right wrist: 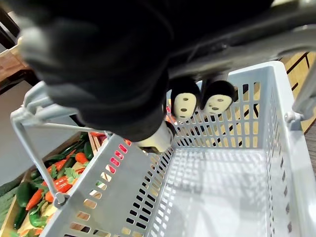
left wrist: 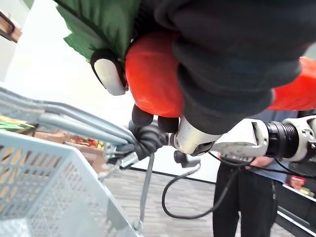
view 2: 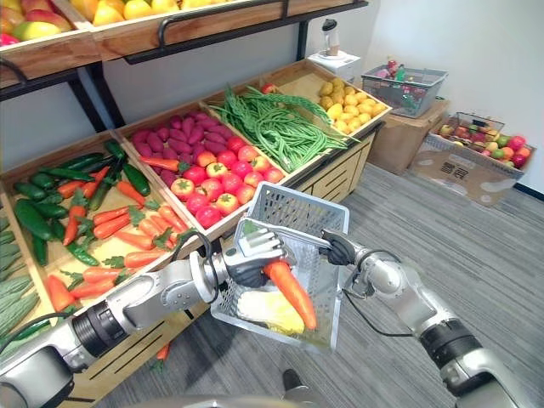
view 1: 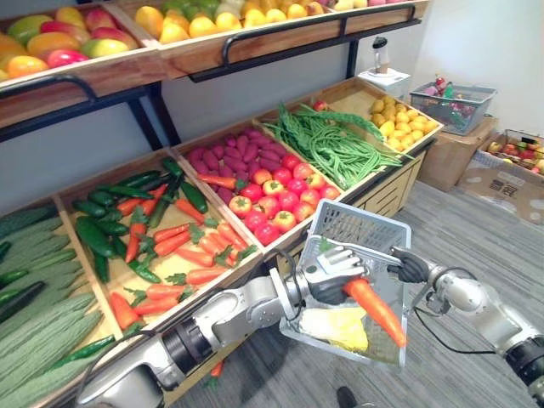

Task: Pick vegetable in the basket

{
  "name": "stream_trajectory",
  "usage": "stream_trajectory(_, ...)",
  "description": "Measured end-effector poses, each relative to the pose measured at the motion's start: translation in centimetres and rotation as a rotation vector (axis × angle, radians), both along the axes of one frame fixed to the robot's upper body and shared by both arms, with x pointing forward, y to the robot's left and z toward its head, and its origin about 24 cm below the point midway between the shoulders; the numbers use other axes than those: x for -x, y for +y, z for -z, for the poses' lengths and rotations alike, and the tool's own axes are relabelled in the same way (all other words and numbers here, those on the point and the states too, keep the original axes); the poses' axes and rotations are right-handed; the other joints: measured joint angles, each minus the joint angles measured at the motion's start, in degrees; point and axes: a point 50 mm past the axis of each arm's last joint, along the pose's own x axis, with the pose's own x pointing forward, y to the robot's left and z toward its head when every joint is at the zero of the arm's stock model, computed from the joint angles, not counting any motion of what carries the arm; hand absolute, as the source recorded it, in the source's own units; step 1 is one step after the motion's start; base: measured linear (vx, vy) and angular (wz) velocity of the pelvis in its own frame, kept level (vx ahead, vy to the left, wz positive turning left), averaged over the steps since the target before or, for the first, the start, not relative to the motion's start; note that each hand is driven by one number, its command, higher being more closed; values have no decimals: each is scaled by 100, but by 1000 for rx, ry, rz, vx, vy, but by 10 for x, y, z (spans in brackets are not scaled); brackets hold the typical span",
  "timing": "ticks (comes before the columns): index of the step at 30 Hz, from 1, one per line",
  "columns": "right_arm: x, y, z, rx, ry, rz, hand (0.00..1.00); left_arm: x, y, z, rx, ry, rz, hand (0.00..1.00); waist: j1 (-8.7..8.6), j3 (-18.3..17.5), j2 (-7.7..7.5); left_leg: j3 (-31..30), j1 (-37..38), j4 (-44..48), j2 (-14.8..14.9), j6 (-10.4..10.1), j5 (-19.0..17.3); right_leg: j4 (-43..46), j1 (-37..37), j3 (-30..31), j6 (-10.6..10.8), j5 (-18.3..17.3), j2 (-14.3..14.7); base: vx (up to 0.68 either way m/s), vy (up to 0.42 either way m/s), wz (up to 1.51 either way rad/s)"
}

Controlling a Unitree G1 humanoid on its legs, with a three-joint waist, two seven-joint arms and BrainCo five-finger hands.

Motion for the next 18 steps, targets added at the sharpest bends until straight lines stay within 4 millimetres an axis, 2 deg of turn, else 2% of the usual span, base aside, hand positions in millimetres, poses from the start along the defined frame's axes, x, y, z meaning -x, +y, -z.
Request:
stream_trajectory(5, -2, -7, -10, 38, -11, -11, 100, 8, -3, 7, -33, 47, 58, 100, -23, -23, 48, 274, -7, 652, 265, -51, -369, 85, -2, 224, 0, 0, 109, 37, -36, -29)
stream_trajectory(8, -2, -10, -12, 52, 0, -16, 100, 13, -2, 14, -83, 67, 86, 100, -34, -24, 57, 335, -3, 790, 312, -106, -500, 99, 2, 312, 0, -1, 129, -17, -17, -14)
stream_trajectory(12, 0, -9, -12, 52, 10, -28, 100, 10, 6, 28, -151, 100, 62, 100, -46, -22, 71, 385, 14, 818, 319, -99, -511, 138, -17, 346, -13, -21, 135, -39, -2, -5)
stream_trajectory(18, 1, -1, -17, 34, -11, -63, 100, 2, 24, 61, -266, 153, -52, 100, -176, -18, 68, 418, 6, 883, 352, -98, -516, 138, -24, 336, 1, -54, 139, -12, -2, 0)
